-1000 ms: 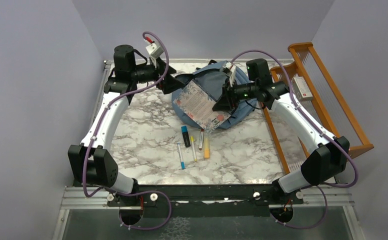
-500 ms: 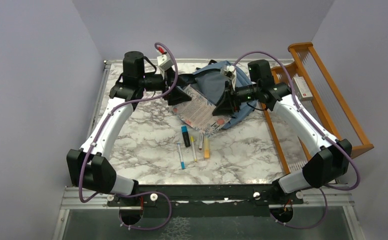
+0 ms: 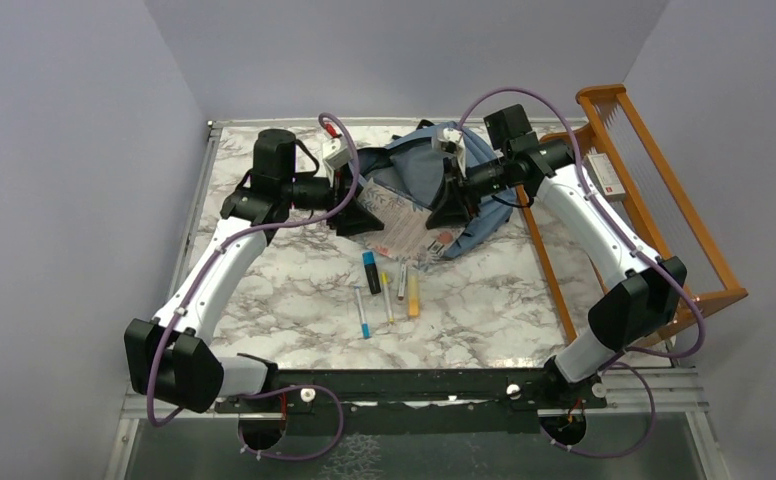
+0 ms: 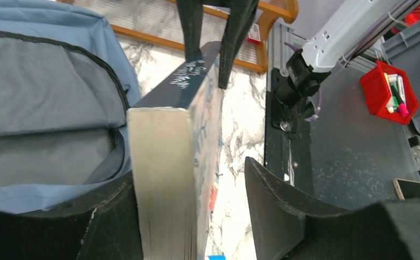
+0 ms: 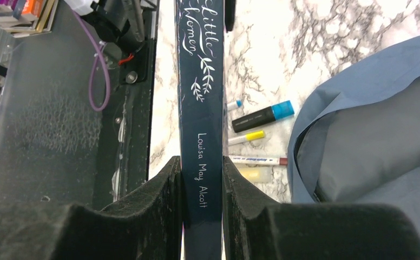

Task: Pack the student bag
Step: Pick up the book from the center of the board.

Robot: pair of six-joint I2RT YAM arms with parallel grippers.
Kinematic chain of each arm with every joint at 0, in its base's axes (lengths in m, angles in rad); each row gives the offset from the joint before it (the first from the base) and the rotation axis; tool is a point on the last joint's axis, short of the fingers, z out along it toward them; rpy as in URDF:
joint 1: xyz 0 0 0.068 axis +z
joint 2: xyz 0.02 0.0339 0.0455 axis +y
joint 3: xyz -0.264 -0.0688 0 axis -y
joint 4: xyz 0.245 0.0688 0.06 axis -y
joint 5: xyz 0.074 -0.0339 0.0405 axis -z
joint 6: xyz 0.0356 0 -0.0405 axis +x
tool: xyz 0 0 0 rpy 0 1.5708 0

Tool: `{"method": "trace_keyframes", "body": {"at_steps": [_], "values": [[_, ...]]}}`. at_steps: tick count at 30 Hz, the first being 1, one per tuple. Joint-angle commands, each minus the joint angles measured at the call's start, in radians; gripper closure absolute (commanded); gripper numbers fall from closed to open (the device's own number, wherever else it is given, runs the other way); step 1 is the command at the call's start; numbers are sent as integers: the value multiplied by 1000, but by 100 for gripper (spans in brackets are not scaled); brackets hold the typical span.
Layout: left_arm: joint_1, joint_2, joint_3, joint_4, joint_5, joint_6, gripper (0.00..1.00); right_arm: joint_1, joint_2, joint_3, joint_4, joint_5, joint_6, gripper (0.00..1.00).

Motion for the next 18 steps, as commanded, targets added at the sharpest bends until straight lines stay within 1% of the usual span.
{"method": "trace_keyframes", "body": {"at_steps": [1,7,15,18], "values": [[-22,-50,-41,-47,-24,34,42,3,10,52,-112,-27,-78,99],[-44,-53,-49,-71,-55,67,52,3,10,73,-147,6,-100,100],[-77,-11,-31,-117,-74,119,53,3,-13,61,-152,-13,-125,100],[-89,2,-18,-133,-73,136,56,3,-10,61,-151,-12,-128,100]]}}
